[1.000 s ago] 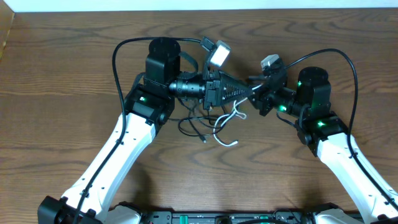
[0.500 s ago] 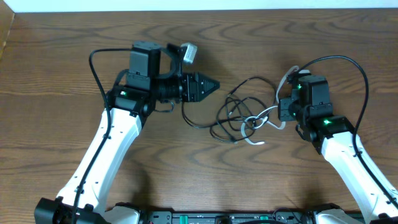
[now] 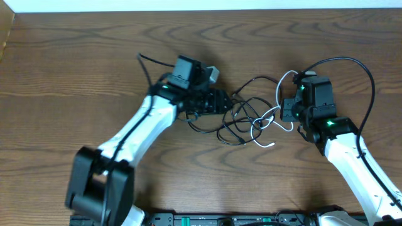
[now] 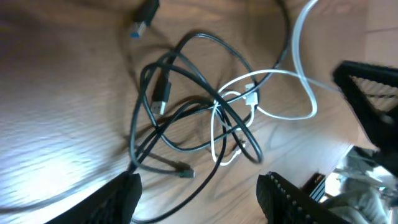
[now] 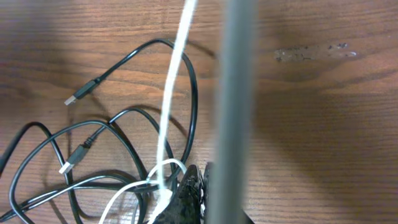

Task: Untangle cables

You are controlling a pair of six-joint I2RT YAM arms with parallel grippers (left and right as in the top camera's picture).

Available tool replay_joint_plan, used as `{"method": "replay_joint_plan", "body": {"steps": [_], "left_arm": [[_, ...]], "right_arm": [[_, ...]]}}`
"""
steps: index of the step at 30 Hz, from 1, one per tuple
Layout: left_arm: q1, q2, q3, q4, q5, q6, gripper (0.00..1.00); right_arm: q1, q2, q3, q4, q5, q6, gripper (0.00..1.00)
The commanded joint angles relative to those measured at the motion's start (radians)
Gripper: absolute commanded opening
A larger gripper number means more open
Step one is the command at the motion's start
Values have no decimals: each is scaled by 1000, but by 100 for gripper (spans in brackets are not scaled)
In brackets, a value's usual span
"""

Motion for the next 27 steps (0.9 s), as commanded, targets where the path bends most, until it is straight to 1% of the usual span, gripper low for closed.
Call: {"method": "replay_joint_plan", "body": {"steps": [1, 6, 8, 10, 14, 15, 17, 18, 20, 22, 23, 24, 27], "left_arm": [[-48, 74, -9, 49, -9, -205, 64], [-100, 134, -9, 132, -10, -335, 64], [-118, 146, -9, 157, -10, -407, 64], [-136, 150, -9, 183, -9, -446, 64], [-153, 150, -9, 186, -2, -543, 64], [-153, 150, -9, 193, 24, -570, 61], [-150, 150, -9, 232, 91, -574, 52], [-143, 150, -8, 259, 143, -581, 43], [-127, 150, -8, 288, 188, -599, 38], [-108, 150, -8, 287, 204, -615, 38], [-96, 150, -8, 287, 216, -614, 47], [-79, 150, -8, 287, 234, -614, 54], [-60, 150, -8, 287, 246, -614, 56]], "right_arm": [[-2, -2, 6, -2, -9, 14, 1], [-2, -2, 6, -13, -8, 14, 1], [-2, -2, 6, -13, -8, 14, 1], [-2, -2, 6, -13, -8, 14, 1], [-2, -2, 6, -17, -8, 14, 1], [-2, -2, 6, -17, -8, 14, 1], [-2, -2, 6, -17, -8, 14, 1], [-2, -2, 6, -17, -8, 14, 1], [-2, -2, 6, -17, -8, 14, 1], [-2, -2, 6, -17, -8, 14, 1], [-3, -2, 6, -17, -8, 14, 1], [-3, -2, 6, -18, -8, 14, 1], [-3, -2, 6, -21, -8, 14, 1]]}}
